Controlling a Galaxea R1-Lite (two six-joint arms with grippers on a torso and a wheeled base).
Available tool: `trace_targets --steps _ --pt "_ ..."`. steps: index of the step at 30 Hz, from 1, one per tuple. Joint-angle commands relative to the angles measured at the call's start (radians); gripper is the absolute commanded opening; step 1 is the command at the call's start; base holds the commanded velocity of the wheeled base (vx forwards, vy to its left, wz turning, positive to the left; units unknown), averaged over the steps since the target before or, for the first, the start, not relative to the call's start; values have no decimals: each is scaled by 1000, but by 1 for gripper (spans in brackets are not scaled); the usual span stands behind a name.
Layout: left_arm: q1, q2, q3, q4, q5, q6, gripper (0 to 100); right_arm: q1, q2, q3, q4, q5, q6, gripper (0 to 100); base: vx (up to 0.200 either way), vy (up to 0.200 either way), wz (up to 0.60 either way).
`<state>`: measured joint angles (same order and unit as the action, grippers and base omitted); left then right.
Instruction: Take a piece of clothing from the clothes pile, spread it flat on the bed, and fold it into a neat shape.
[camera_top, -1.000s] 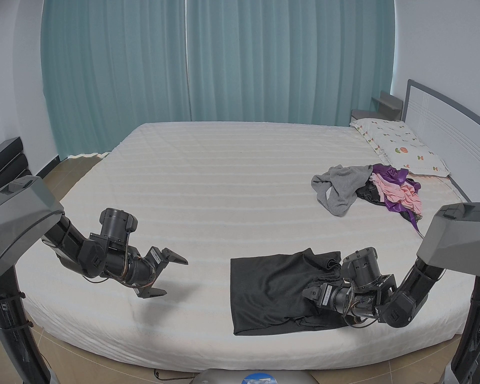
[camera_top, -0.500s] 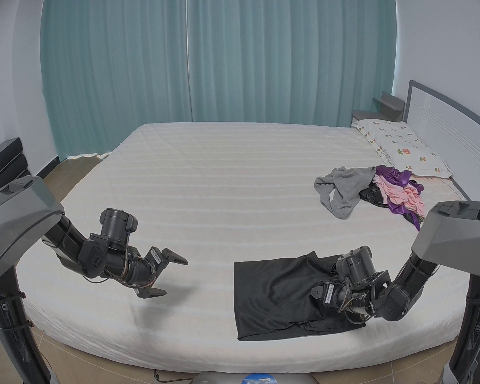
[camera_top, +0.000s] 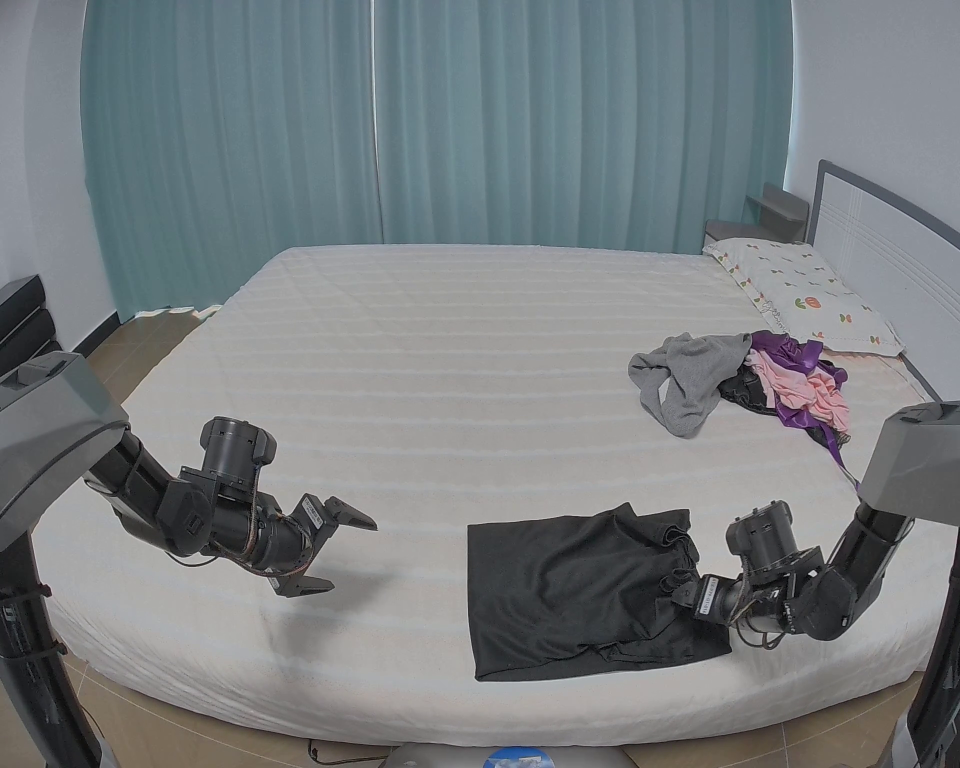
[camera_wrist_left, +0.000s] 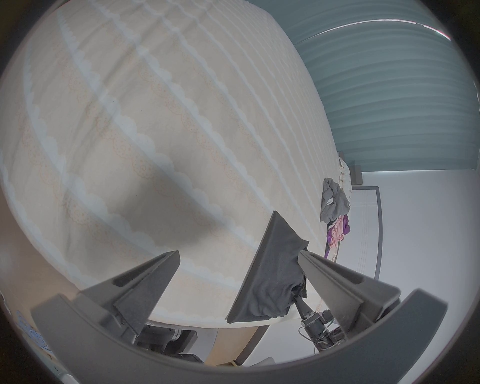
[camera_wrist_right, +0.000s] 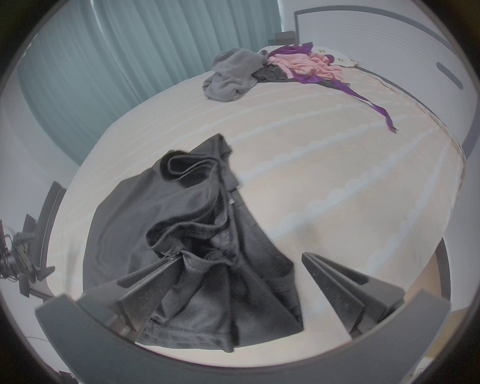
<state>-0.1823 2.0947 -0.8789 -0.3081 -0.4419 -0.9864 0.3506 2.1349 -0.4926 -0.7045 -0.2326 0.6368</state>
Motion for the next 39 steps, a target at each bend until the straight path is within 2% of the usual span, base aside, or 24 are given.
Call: trace_targets --steps 1,4,7,12,15,17,23,24,29,39 --pt "0 2 0 0 0 0 100 -61 -79 75 -43 30 1 100 0 0 0" --pt "0 2 0 1 0 0 100 -96 -109 101 -86 81 4 100 0 0 0" --pt "0 2 0 1 0 0 100 -111 -124 114 -124 160 9 100 0 0 0" --pt "0 2 0 1 0 0 100 -102 -112 103 -138 228 46 100 0 0 0" --pt "0 2 0 0 0 0 100 -94 -82 68 -138 291 66 100 0 0 0" --pt "0 2 0 1 0 0 100 -93 -62 51 -138 311 67 100 0 0 0" --pt "0 2 0 0 0 0 100 -87 7 -24 -133 300 61 100 0 0 0" --pt "0 2 0 0 0 0 100 -87 11 -27 -132 300 61 0 0 0 0" --pt "0 2 0 0 2 0 100 -93 53 -40 -136 297 58 0 0 0 0" --pt "0 4 0 0 3 0 100 -137 -27 54 -135 299 40 0 0 0 0"
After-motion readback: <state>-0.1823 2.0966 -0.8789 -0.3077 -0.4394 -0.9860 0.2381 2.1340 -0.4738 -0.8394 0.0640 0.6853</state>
